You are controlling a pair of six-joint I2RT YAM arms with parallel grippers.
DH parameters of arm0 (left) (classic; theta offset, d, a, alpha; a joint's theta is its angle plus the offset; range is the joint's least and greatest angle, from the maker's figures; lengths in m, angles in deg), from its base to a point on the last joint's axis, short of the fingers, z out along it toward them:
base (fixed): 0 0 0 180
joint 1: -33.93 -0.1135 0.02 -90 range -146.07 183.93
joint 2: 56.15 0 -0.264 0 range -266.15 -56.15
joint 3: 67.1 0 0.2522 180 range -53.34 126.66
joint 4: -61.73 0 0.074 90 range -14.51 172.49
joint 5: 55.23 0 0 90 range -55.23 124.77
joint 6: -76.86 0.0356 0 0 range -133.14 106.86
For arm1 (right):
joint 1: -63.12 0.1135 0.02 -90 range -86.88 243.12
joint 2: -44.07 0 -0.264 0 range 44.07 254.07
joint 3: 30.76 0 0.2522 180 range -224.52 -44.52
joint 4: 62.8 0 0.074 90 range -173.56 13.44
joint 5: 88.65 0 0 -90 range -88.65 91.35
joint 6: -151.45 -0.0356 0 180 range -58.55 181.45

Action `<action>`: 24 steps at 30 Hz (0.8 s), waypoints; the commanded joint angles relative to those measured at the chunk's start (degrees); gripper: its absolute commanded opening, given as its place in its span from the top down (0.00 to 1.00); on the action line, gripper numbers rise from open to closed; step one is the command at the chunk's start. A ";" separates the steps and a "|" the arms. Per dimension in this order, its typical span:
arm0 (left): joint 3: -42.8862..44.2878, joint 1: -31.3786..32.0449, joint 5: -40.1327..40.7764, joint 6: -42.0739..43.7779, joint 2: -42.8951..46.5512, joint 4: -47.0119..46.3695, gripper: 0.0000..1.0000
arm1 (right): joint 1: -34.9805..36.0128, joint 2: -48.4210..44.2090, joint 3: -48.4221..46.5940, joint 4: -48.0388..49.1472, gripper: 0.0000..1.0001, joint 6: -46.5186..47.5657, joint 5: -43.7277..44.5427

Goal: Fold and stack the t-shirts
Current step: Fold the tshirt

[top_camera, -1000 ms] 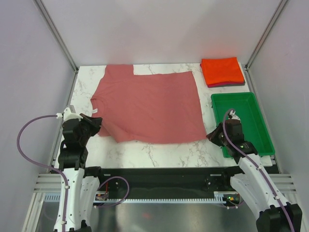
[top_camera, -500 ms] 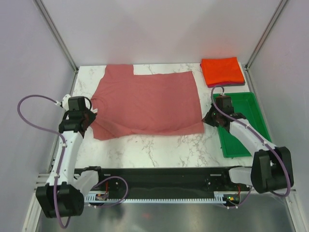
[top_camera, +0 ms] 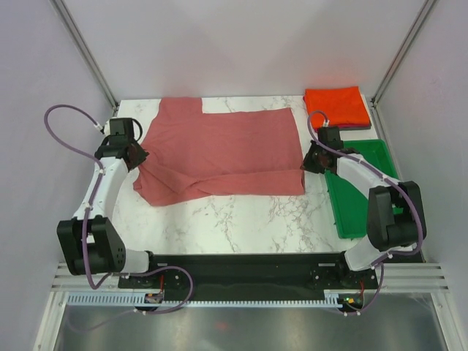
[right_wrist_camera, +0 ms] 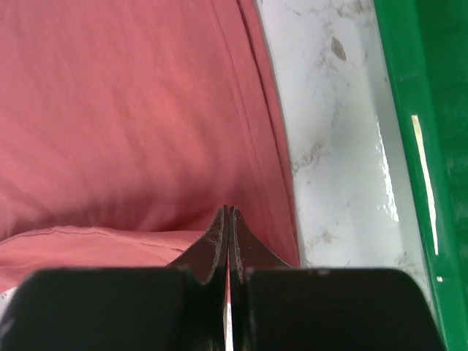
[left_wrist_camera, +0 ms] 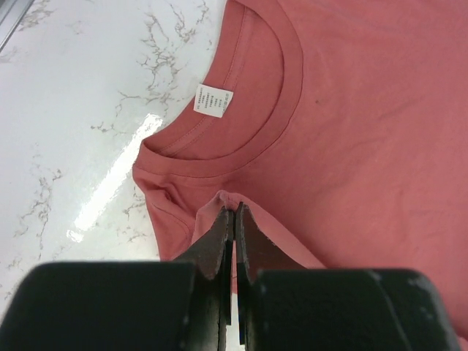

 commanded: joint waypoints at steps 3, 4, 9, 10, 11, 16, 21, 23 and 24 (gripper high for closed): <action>5.51 0.01 -1.89 8.83 -6.83 -1.08 0.98 | 0.02 3.96 -5.45 0.37 1.00 2.60 0.76; 6.21 0.01 -2.24 9.55 -7.80 -1.08 0.98 | 0.02 4.66 -5.89 0.37 1.00 2.78 1.03; 9.99 0.10 -4.44 12.19 -13.50 -1.16 0.98 | 0.02 7.56 -9.23 -0.68 1.00 3.92 2.52; 10.61 0.10 -4.79 12.45 -14.56 -1.16 0.98 | 0.02 8.43 -9.67 -0.86 1.00 4.01 2.52; 11.83 0.18 -5.23 13.06 -15.27 -1.16 0.98 | 0.02 8.79 -10.46 -0.94 1.00 4.18 2.52; 17.10 0.89 -6.72 15.09 -21.41 -1.16 0.98 | 0.02 10.81 -12.66 -1.56 1.00 4.97 4.72; 20.98 1.33 -6.98 16.58 -25.90 -1.16 0.98 | 0.10 13.45 -14.86 -2.61 1.00 5.77 5.60; 22.65 1.41 -7.60 17.11 -27.83 -1.16 0.98 | 0.02 13.98 -15.29 -2.70 1.00 6.03 6.30; 23.18 1.76 -8.12 17.46 -28.45 -1.25 0.98 | -0.07 14.07 -15.38 -2.79 1.00 6.12 6.56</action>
